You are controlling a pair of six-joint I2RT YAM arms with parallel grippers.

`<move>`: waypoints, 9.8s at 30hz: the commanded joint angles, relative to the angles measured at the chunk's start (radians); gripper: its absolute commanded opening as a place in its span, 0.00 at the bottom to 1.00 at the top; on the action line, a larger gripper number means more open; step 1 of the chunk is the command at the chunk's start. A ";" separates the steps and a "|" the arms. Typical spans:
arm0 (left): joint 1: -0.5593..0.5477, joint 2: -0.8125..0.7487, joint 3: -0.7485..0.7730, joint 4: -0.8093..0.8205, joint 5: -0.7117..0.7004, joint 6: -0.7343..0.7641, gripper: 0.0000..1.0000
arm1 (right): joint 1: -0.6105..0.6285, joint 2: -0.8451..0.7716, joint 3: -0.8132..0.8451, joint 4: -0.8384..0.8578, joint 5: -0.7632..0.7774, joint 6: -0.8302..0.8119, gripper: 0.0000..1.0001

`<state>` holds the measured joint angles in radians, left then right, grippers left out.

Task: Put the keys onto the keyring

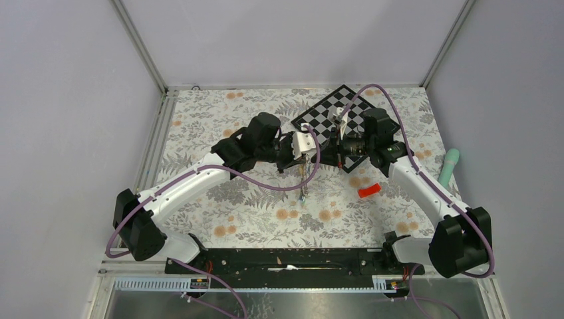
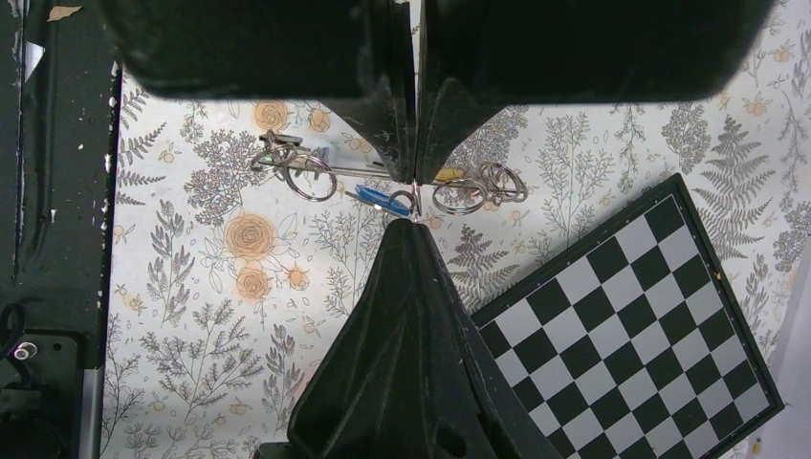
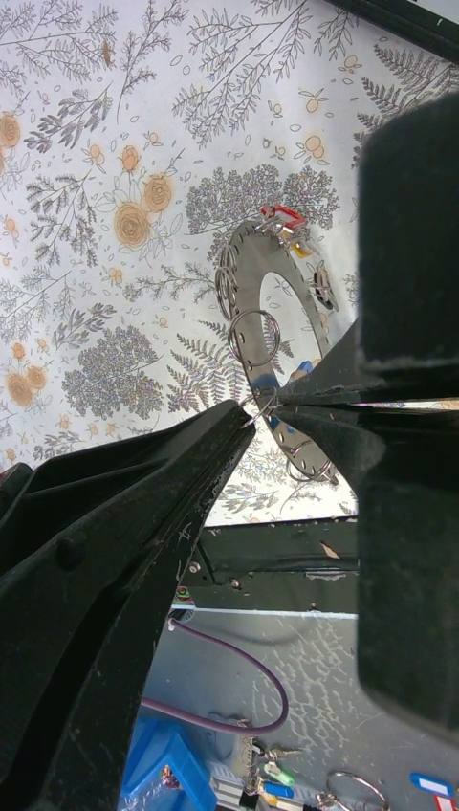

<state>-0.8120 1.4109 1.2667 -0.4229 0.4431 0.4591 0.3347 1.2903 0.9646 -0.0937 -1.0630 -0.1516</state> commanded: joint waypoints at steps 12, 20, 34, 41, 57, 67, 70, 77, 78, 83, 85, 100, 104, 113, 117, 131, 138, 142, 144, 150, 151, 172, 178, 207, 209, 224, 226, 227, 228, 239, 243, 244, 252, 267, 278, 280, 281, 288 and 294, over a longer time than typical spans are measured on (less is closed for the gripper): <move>0.004 -0.055 0.007 0.065 0.078 -0.004 0.00 | 0.004 -0.012 -0.034 0.027 0.017 -0.031 0.00; 0.025 -0.056 0.007 0.081 0.135 -0.035 0.00 | 0.004 -0.052 -0.064 0.053 -0.027 -0.059 0.29; 0.080 -0.028 0.000 0.168 0.305 -0.186 0.00 | 0.004 -0.118 0.026 -0.133 -0.050 -0.244 0.55; 0.085 -0.015 -0.012 0.200 0.383 -0.230 0.00 | 0.004 -0.110 0.052 -0.133 -0.050 -0.243 0.54; 0.093 -0.010 -0.033 0.241 0.407 -0.272 0.00 | 0.008 -0.104 0.027 -0.081 -0.106 -0.184 0.43; 0.099 -0.007 -0.033 0.255 0.419 -0.291 0.00 | 0.013 -0.094 0.013 -0.045 -0.125 -0.149 0.27; 0.101 -0.010 -0.033 0.257 0.421 -0.293 0.00 | 0.015 -0.092 0.007 -0.043 -0.126 -0.148 0.27; 0.108 -0.012 -0.036 0.262 0.425 -0.300 0.00 | 0.015 -0.092 0.002 -0.046 -0.127 -0.151 0.18; 0.108 -0.013 -0.037 0.263 0.425 -0.299 0.00 | 0.015 -0.092 0.002 -0.046 -0.127 -0.151 0.18; 0.111 -0.012 -0.044 0.268 0.425 -0.298 0.00 | 0.015 -0.088 0.016 -0.044 -0.141 -0.140 0.04; 0.114 -0.012 -0.049 0.270 0.424 -0.296 0.00 | 0.015 -0.090 0.026 -0.051 -0.140 -0.143 0.00; 0.119 -0.021 -0.117 0.259 0.395 -0.009 0.43 | 0.101 -0.045 0.255 -0.540 0.169 -0.415 0.00; 0.119 -0.024 -0.085 0.223 0.409 0.035 0.49 | 0.127 -0.034 0.280 -0.595 0.247 -0.450 0.00; 0.119 -0.001 -0.043 0.177 0.499 0.073 0.45 | 0.159 -0.008 0.319 -0.647 0.326 -0.482 0.00; 0.114 0.028 -0.020 0.179 0.531 0.069 0.40 | 0.164 -0.005 0.319 -0.643 0.322 -0.483 0.00; 0.105 0.078 0.007 0.181 0.545 0.087 0.34 | 0.165 -0.019 0.296 -0.615 0.291 -0.463 0.00; 0.093 0.085 -0.004 0.194 0.547 0.079 0.28 | 0.165 -0.023 0.296 -0.609 0.285 -0.459 0.00; 0.092 0.087 -0.012 0.210 0.548 0.065 0.27 | 0.165 -0.029 0.290 -0.606 0.284 -0.459 0.00; 0.090 0.090 -0.011 0.211 0.548 0.063 0.25 | 0.165 -0.031 0.289 -0.605 0.284 -0.459 0.00; 0.090 0.099 -0.005 0.214 0.545 0.055 0.15 | 0.165 -0.036 0.284 -0.600 0.280 -0.456 0.00; 0.090 0.100 -0.006 0.214 0.543 0.055 0.13 | 0.166 -0.036 0.283 -0.600 0.281 -0.457 0.00; 0.149 0.002 -0.167 0.649 0.660 -0.435 0.00 | 0.100 -0.094 0.270 -0.513 0.196 -0.366 0.46; 0.169 -0.013 -0.238 0.864 0.673 -0.642 0.00 | 0.057 -0.113 0.248 -0.479 0.102 -0.340 0.48; 0.185 -0.004 -0.348 1.176 0.639 -0.885 0.00 | 0.055 -0.098 0.191 -0.380 0.002 -0.282 0.04; 0.185 -0.006 -0.345 1.152 0.639 -0.861 0.00 | 0.055 -0.099 0.195 -0.398 0.013 -0.299 0.00; 0.170 0.008 -0.051 0.236 0.552 0.039 0.57 | 0.167 -0.035 0.236 -0.555 0.278 -0.449 0.00; 0.157 0.012 -0.050 0.201 0.551 0.077 0.56 | 0.171 -0.032 0.243 -0.555 0.285 -0.449 0.00; 0.151 0.014 -0.055 0.199 0.554 0.086 0.56 | 0.173 -0.031 0.245 -0.556 0.288 -0.449 0.00; 0.145 0.017 -0.058 0.199 0.557 0.090 0.56 | 0.174 -0.030 0.246 -0.555 0.288 -0.449 0.00; 0.096 0.066 -0.057 0.207 0.555 0.097 0.48 | 0.176 -0.038 0.235 -0.542 0.272 -0.438 0.00; 0.087 0.083 -0.045 0.207 0.550 0.095 0.43 | 0.177 -0.039 0.237 -0.541 0.267 -0.435 0.00; 0.087 0.086 -0.043 0.208 0.548 0.094 0.42 | 0.177 -0.039 0.236 -0.540 0.265 -0.434 0.00; 0.087 0.086 -0.036 0.208 0.552 0.087 0.23 | 0.178 -0.045 0.225 -0.542 0.269 -0.440 0.00; 0.088 0.083 -0.014 0.188 0.543 0.089 0.10 | 0.177 -0.046 0.215 -0.557 0.268 -0.462 0.00; 0.101 0.077 -0.029 0.232 0.561 0.037 0.00 | 0.177 -0.049 0.208 -0.556 0.261 -0.467 0.00; 0.117 0.066 -0.055 0.303 0.583 -0.034 0.00 | 0.175 -0.057 0.205 -0.543 0.261 -0.457 0.04; 0.128 0.059 -0.073 0.349 0.598 -0.097 0.00 | 0.176 -0.061 0.207 -0.537 0.265 -0.452 0.07; 0.187 0.005 -0.250 0.845 0.691 -0.564 0.00 | 0.132 -0.073 0.235 -0.484 0.215 -0.367 0.34; 0.200 0.000 -0.376 1.248 0.689 -0.853 0.00 | 0.066 -0.093 0.220 -0.426 0.105 -0.292 0.41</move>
<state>-0.6170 1.4590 0.9314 0.4191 1.0805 -0.1379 0.4339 1.2381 1.1587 -0.5819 -0.8536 -0.5091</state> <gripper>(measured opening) 0.010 0.425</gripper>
